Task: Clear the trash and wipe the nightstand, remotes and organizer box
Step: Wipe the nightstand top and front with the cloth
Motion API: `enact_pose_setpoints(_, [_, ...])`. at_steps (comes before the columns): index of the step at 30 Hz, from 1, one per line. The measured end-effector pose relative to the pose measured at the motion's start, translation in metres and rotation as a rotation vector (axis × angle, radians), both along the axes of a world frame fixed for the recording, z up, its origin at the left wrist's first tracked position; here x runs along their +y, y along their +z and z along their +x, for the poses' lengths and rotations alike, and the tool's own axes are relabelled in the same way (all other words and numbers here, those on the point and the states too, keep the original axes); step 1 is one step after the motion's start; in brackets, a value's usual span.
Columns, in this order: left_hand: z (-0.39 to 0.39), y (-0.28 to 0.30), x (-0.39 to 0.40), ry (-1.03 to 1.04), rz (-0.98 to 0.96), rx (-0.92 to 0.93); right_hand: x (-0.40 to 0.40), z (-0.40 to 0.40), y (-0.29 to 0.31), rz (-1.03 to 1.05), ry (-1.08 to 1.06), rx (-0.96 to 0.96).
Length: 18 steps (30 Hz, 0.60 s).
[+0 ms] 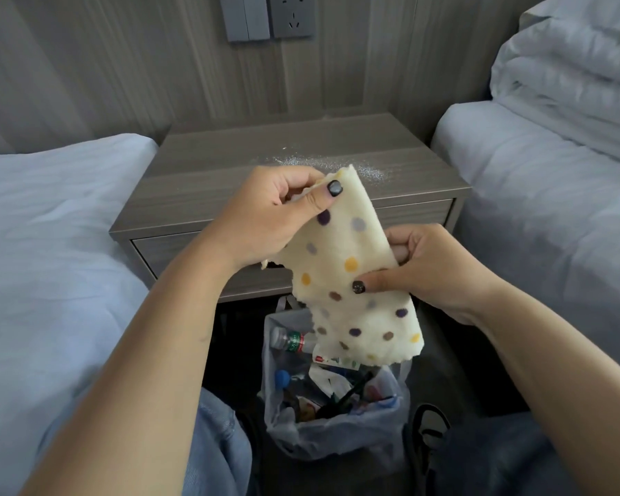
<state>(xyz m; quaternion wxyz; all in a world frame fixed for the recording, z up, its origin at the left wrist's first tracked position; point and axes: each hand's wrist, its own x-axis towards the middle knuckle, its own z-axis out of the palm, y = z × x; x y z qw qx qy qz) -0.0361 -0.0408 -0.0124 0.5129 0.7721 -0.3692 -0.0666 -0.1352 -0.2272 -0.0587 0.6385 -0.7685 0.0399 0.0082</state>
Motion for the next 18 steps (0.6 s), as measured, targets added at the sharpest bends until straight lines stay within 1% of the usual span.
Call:
enact_pose_setpoints(3, [0.004,-0.004,0.004,0.007,-0.011,0.017,0.002,0.000,0.003,-0.062,-0.025,0.005])
enact_pose_setpoints(6, [0.004,-0.008,0.004,0.028,-0.012,-0.010,0.004,-0.001,0.002,-0.113,0.000,0.048])
enact_pose_setpoints(8, [0.004,-0.009,0.003,0.096,-0.032,-0.034,0.005,-0.003,0.000,-0.163,0.029,0.097])
enact_pose_setpoints(9, [0.004,-0.007,0.004,0.146,-0.050,-0.040,0.004,-0.004,-0.001,-0.219,0.037,0.121])
enact_pose_setpoints(12, [0.010,-0.008,0.017,0.270,-0.073,-0.029,-0.004,-0.004,-0.002,-0.357,0.003,0.181])
enact_pose_setpoints(15, [0.020,-0.021,0.036,0.338,0.001,0.039,-0.021,-0.005,0.000,-0.367,-0.164,0.170])
enact_pose_setpoints(18, [0.019,-0.034,0.034,0.354,0.005,0.110,-0.034,-0.002,-0.001,-0.291,-0.449,0.105])
